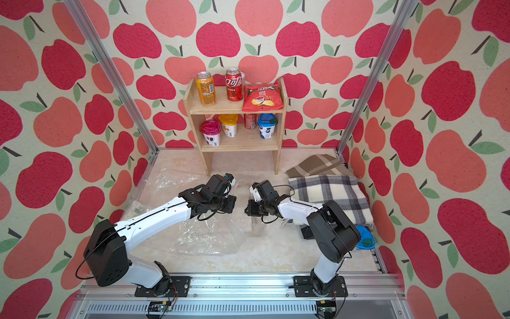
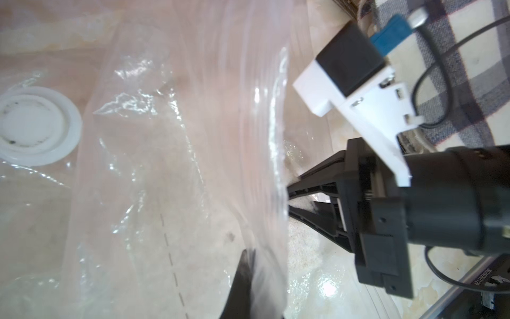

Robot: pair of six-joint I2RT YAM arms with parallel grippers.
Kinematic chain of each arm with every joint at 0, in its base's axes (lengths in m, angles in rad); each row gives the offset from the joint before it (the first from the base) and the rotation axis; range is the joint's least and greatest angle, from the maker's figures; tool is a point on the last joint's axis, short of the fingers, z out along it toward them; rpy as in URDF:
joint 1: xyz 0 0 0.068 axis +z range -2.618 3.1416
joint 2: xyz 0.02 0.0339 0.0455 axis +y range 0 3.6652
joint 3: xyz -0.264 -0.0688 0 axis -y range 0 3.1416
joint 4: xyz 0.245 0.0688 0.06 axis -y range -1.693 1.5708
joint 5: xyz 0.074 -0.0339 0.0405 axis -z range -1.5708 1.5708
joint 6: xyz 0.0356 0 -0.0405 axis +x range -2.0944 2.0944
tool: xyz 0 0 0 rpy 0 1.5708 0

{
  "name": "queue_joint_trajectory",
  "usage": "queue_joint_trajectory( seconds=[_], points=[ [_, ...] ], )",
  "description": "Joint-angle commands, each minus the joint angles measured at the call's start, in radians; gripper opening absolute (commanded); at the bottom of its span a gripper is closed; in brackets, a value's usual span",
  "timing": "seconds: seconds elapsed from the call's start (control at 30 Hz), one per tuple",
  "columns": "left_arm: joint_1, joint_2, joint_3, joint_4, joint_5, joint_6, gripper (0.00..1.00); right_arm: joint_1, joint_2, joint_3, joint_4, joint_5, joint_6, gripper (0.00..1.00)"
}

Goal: Take the scarf out of the vacuum bag
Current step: Take out the scarf from the vacuum bag.

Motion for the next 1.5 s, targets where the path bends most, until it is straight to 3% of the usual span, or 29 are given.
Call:
queue_joint_trajectory(
  seconds=[0.0,0.33,0.63,1.47],
  points=[
    [0.013,0.045,0.038,-0.078,-0.039,-0.036,0.00,0.005,-0.074,0.001,-0.036,0.048,-0.013,0.00],
    [0.021,0.130,0.075,-0.100,-0.033,-0.050,0.00,0.007,-0.151,0.016,-0.155,0.147,-0.049,0.00],
    [0.026,0.167,0.088,-0.106,-0.036,-0.068,0.00,0.003,-0.202,0.110,-0.398,0.306,-0.141,0.00],
    [0.057,0.208,0.107,-0.120,-0.019,-0.101,0.00,-0.146,-0.182,0.411,-0.854,0.485,-0.272,0.00]
  ],
)
